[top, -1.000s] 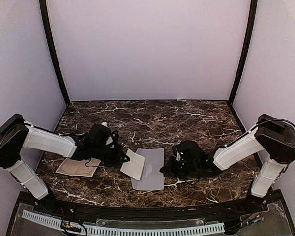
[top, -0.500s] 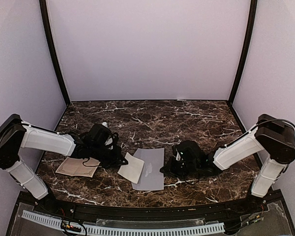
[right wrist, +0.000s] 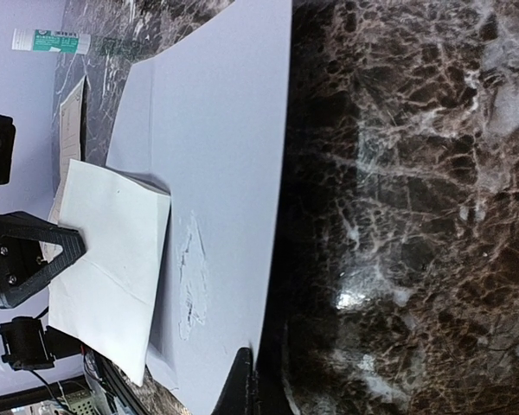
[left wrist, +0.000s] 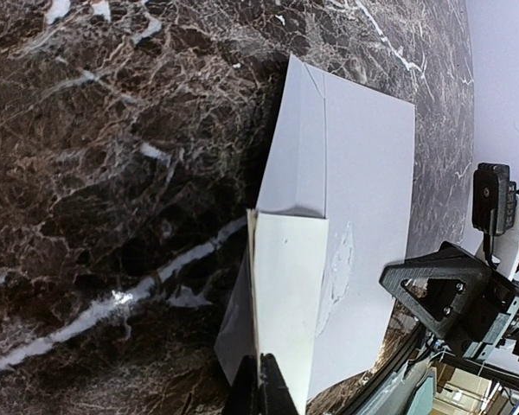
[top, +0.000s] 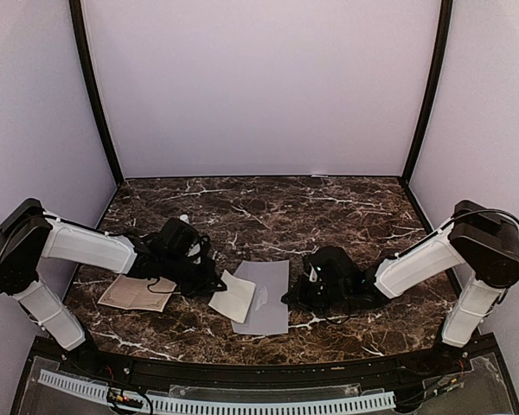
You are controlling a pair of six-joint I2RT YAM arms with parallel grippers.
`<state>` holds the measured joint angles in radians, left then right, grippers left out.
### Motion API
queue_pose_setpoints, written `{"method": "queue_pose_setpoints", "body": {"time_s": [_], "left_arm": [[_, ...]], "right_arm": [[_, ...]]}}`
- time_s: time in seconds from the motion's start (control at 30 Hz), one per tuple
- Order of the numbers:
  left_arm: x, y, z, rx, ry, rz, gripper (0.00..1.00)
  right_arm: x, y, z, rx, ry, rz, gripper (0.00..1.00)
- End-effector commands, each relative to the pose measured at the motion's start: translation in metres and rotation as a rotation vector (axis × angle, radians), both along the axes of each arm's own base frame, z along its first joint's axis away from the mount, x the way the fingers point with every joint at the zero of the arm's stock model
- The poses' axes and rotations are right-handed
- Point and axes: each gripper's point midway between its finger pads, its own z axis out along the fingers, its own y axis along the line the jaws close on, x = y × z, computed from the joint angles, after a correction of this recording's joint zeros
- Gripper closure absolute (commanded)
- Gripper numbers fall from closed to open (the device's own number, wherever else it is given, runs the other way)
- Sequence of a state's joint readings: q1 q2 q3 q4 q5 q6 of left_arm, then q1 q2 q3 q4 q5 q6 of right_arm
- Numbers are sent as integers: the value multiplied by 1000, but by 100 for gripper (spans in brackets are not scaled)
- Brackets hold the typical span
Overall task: Place the letter into the envelope and seal it
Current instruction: Fold the letter.
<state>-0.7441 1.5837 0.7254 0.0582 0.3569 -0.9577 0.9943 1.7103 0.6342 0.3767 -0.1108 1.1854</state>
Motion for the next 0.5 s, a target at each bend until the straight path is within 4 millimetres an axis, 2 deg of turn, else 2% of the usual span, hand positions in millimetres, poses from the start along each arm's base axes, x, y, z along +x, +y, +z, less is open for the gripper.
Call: {"method": "queue_pose_setpoints", "body": {"time_s": [0.0, 0.33, 0.47], "left_arm": [[5, -6, 4, -26, -10, -1, 100], [9, -14, 3, -63, -8, 0, 100], [9, -16, 4, -71, -9, -1, 100]], "right_arm": [[2, 4, 2, -9, -17, 7, 100], [1, 6, 0, -9, -13, 16, 100], [1, 5, 0, -10, -13, 15, 93]]}}
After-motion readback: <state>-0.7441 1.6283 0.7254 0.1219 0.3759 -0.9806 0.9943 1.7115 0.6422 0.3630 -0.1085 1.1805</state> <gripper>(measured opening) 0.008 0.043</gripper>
